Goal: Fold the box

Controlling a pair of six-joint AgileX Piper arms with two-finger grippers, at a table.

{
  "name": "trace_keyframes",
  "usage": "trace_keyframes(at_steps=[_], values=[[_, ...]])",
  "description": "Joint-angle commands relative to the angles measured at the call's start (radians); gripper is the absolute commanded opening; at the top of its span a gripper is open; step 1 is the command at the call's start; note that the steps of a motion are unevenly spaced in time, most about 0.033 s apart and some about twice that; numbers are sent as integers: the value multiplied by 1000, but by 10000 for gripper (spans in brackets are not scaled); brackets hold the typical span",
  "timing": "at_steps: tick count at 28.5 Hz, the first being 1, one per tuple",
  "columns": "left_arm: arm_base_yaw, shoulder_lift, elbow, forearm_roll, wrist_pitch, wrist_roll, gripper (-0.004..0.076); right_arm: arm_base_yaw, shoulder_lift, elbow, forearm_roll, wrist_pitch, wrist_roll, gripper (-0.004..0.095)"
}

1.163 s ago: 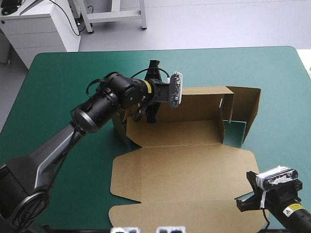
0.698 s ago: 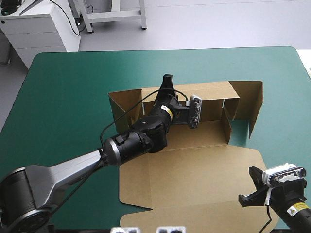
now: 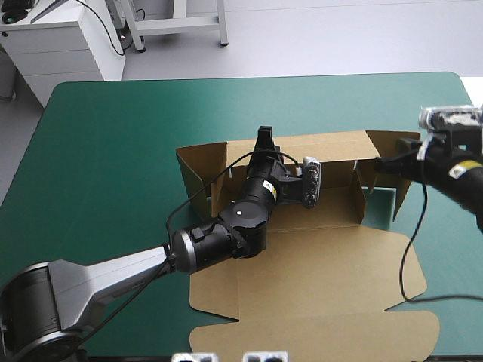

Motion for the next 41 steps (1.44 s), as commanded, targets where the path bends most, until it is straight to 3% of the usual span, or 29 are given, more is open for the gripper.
trace_keyframes(at_steps=[1,4,13,21,33,41], values=[[-8,-50,-23,53,11,-19,-8,1,136,-180,6,-35,0,-20],[-8,-50,-23,55,9,-19,-8,1,327,-393,6,43,-3,-20],[-8,-50,-23,55,9,-19,-8,-64,569,-632,17,249,-8,-19],[-8,-50,-23,55,9,-12,-8,-183,654,-639,208,386,-125,-20],[-8,-50,-23,56,11,-12,-8,-190,684,-632,184,558,-188,-20],[-8,-50,-23,56,12,-12,-8,-190,647,-617,187,570,-202,-20]])
